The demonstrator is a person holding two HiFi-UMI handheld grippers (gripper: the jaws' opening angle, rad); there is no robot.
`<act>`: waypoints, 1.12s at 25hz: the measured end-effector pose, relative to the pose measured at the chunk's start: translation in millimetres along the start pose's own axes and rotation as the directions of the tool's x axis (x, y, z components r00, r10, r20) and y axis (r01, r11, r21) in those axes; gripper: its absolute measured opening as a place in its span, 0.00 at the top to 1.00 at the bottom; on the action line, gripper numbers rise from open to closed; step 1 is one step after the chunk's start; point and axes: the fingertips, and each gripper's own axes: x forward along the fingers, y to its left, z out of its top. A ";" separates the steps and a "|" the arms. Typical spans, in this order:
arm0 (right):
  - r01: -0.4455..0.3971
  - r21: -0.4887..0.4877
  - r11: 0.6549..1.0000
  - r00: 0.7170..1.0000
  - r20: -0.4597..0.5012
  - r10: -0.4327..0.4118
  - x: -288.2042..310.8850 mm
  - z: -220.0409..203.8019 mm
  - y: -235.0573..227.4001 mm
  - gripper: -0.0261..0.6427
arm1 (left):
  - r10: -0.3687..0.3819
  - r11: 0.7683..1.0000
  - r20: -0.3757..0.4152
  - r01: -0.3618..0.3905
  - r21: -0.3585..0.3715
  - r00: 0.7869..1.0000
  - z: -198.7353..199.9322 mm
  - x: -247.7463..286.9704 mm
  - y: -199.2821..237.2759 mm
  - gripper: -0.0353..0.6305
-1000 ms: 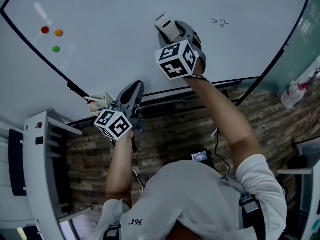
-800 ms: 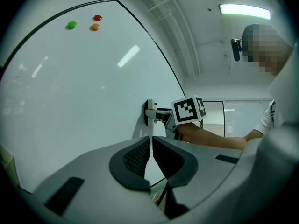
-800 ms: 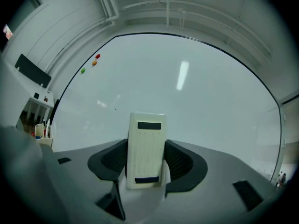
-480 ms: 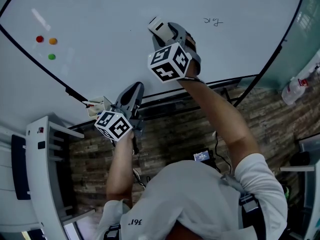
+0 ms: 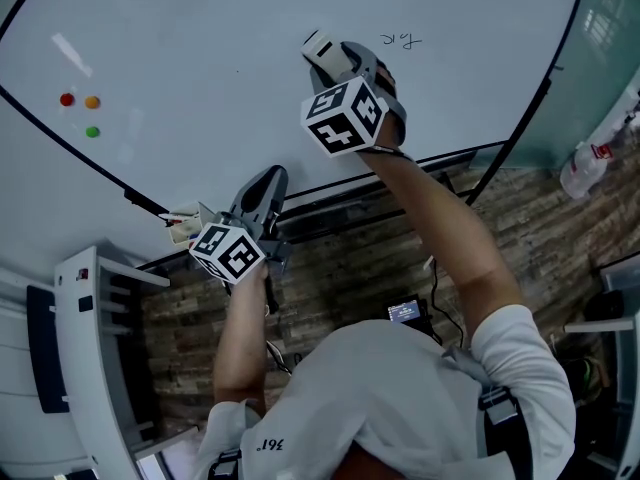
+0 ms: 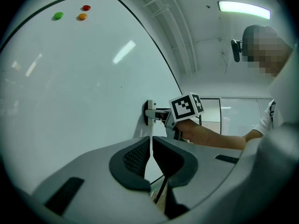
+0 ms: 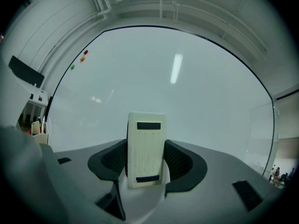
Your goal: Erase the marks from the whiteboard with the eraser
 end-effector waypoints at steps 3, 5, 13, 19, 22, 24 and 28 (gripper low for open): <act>0.012 0.008 1.000 1.000 -0.013 -0.012 -0.9 -7.2 -12.7 0.58 | -0.016 1.000 -0.005 0.016 0.007 1.000 -0.8 6.4 -4.5 0.94; 0.014 0.010 1.000 1.000 -0.020 -0.014 -1.2 -10.9 -18.1 0.58 | -0.014 1.000 -0.008 0.014 0.001 1.000 -0.7 10.1 -7.8 0.94; 0.038 0.016 0.999 0.998 -0.043 -0.037 -5.5 -30.6 -48.7 0.58 | -0.054 0.999 -0.015 0.054 0.008 0.998 -8.2 30.7 -20.7 0.94; 0.059 0.013 0.998 0.997 -0.058 -0.058 -9.4 -43.2 -70.8 0.58 | -0.069 0.998 -0.018 0.069 0.004 0.997 -10.1 45.5 -30.6 0.94; 0.066 0.016 0.998 0.996 -0.064 -0.065 -11.5 -53.5 -86.9 0.58 | -0.074 0.997 -0.022 0.074 0.001 0.997 -14.7 57.8 -38.4 0.94; 0.067 0.015 0.998 0.996 -0.065 -0.066 -12.2 -58.8 -94.8 0.58 | -0.077 0.997 -0.025 0.077 0.000 0.997 -17.9 65.6 -43.0 0.94; 0.068 0.010 0.998 0.996 -0.065 -0.067 -14.9 -66.4 -106.7 0.58 | -0.086 0.996 -0.022 0.087 0.005 0.996 -21.7 77.3 -51.1 0.94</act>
